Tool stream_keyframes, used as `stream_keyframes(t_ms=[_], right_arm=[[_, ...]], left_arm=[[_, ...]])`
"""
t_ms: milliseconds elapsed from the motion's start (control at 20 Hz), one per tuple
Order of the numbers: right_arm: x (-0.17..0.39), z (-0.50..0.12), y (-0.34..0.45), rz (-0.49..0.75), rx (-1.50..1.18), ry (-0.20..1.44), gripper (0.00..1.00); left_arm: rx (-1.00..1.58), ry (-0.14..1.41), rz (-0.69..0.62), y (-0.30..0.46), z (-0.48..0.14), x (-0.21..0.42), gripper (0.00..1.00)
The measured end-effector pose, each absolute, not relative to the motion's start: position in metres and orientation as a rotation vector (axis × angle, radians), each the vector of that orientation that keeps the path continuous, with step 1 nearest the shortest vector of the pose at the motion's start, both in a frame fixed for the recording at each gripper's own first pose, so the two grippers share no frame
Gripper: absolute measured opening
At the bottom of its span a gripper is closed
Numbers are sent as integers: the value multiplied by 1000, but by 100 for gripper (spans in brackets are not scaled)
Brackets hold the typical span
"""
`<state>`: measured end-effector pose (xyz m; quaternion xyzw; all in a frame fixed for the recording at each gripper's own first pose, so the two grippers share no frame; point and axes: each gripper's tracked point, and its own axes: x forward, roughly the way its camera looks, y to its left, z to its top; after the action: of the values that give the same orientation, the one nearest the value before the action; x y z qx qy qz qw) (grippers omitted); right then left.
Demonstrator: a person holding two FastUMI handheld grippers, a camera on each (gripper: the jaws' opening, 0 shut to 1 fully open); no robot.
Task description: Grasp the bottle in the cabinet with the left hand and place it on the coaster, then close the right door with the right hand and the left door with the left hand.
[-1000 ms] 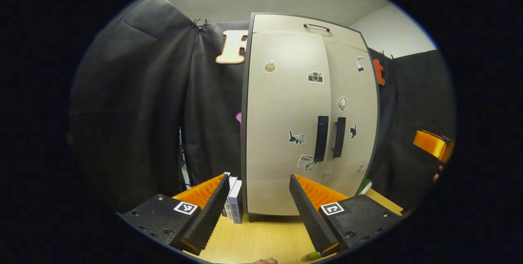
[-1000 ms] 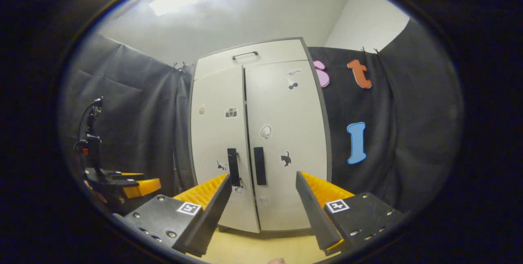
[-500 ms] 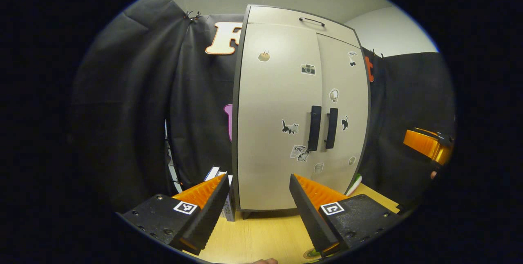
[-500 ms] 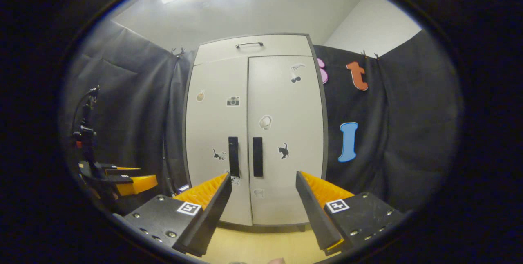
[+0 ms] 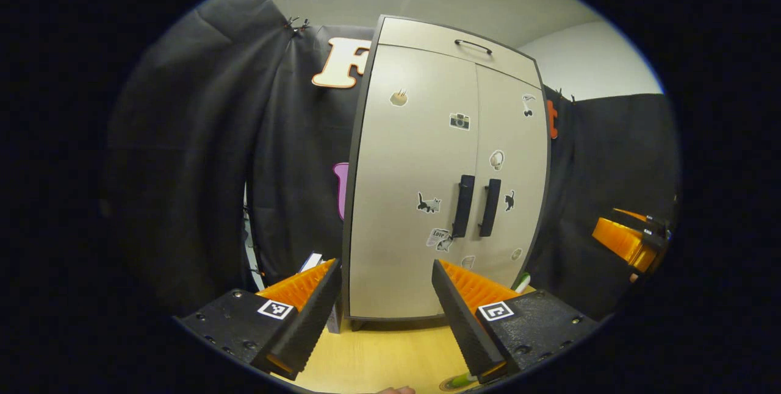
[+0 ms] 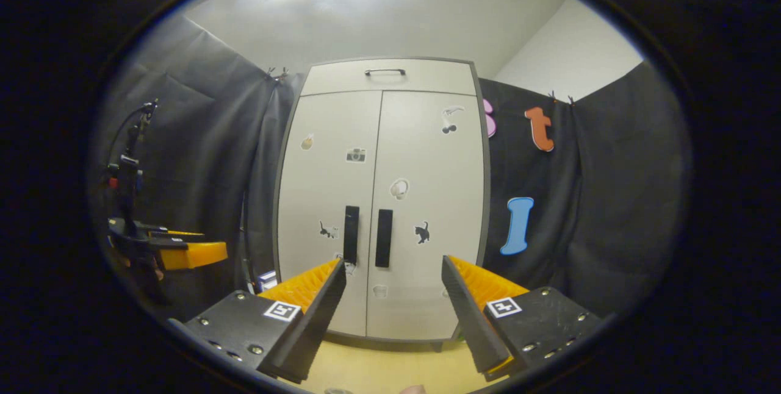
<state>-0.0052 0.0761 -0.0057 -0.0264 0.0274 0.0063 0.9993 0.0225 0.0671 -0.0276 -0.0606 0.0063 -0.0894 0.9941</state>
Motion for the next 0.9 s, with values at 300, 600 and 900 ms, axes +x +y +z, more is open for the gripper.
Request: stream_keyframes(t_ms=[300, 600, 900], right_arm=[[4, -7, 69, 27, -73, 52, 95], [8, -13, 72, 58, -102, 57, 95], [6, -22, 65, 65, -103, 80, 92]], left_arm=[[-106, -16, -164, 60, -17, 25, 94], [-93, -2, -141, 51, -21, 36, 94], [-82, -30, -121, 38, -13, 39, 94]])
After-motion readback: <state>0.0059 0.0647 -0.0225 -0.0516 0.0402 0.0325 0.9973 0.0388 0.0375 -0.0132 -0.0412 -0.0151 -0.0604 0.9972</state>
